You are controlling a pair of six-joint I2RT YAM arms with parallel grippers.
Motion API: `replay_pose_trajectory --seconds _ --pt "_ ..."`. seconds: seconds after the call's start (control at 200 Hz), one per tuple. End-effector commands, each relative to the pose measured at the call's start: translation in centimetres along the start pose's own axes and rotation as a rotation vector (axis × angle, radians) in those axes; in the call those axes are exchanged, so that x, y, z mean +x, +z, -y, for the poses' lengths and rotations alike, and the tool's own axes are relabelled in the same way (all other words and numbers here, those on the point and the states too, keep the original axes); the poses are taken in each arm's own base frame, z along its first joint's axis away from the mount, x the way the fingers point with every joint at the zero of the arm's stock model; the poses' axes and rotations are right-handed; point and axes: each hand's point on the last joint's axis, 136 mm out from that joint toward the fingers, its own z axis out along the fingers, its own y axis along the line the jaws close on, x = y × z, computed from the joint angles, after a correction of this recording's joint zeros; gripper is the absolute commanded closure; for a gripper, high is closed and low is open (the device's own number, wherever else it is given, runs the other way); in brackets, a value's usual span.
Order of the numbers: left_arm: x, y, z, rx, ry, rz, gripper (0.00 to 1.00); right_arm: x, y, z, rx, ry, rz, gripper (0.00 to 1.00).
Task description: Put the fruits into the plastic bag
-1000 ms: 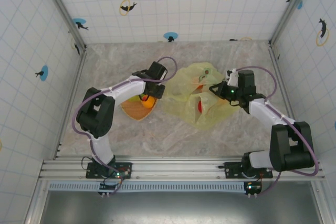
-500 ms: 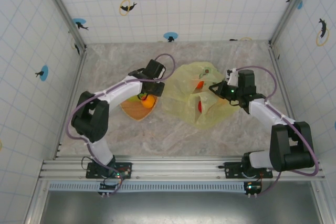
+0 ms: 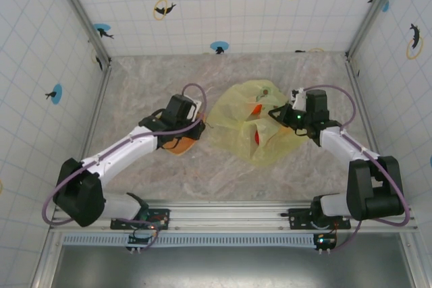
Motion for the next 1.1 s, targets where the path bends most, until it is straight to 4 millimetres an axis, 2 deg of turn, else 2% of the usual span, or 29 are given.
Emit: replay_pose_trajectory --seconds 0.0,0.07,0.185,0.225,0.235,0.255,0.42,0.56,0.635,0.791,1.091 --pt "-0.5 -0.3 3.6 0.133 0.036 0.048 0.61 -0.9 0.2 -1.1 -0.032 -0.026 0.019 1.0" --pt "-0.7 0.4 5.4 0.176 0.065 0.046 0.62 -0.7 0.4 -1.2 -0.036 -0.023 0.013 1.0" --pt "-1.4 2.4 7.4 0.199 0.094 0.032 0.62 -0.5 0.5 -1.6 -0.044 -0.022 0.008 1.0" --pt "-0.7 3.6 7.8 0.201 0.11 0.002 0.62 -0.5 0.6 -1.8 -0.047 -0.022 0.006 1.0" --pt "-1.6 3.5 8.2 0.208 0.117 0.018 0.61 -0.5 0.6 -1.8 -0.047 -0.023 0.007 1.0" --pt "-1.9 3.8 8.7 0.213 0.124 0.018 0.61 -0.5 0.5 -1.9 -0.05 -0.024 0.007 1.0" --pt "-2.5 7.3 11.7 0.276 0.148 -0.005 0.6 -0.8 0.3 -3.0 -0.087 -0.015 0.012 1.0" --pt "-3.5 9.3 13.4 0.334 0.131 0.015 0.59 -1.1 0.1 -4.1 -0.141 0.011 0.021 1.0" --pt "-4.4 10.2 13.4 0.325 0.071 0.042 0.58 -1.3 0.0 -4.4 -0.155 0.022 0.024 1.0" --pt "-6.3 12.0 11.7 0.21 -0.026 0.109 0.57 -1.5 -0.1 -4.3 -0.147 0.024 0.037 1.0" --pt "-7.8 15.4 10.8 0.152 -0.133 0.185 0.56 -1.2 0.2 -3.8 -0.136 0.028 0.031 1.0"
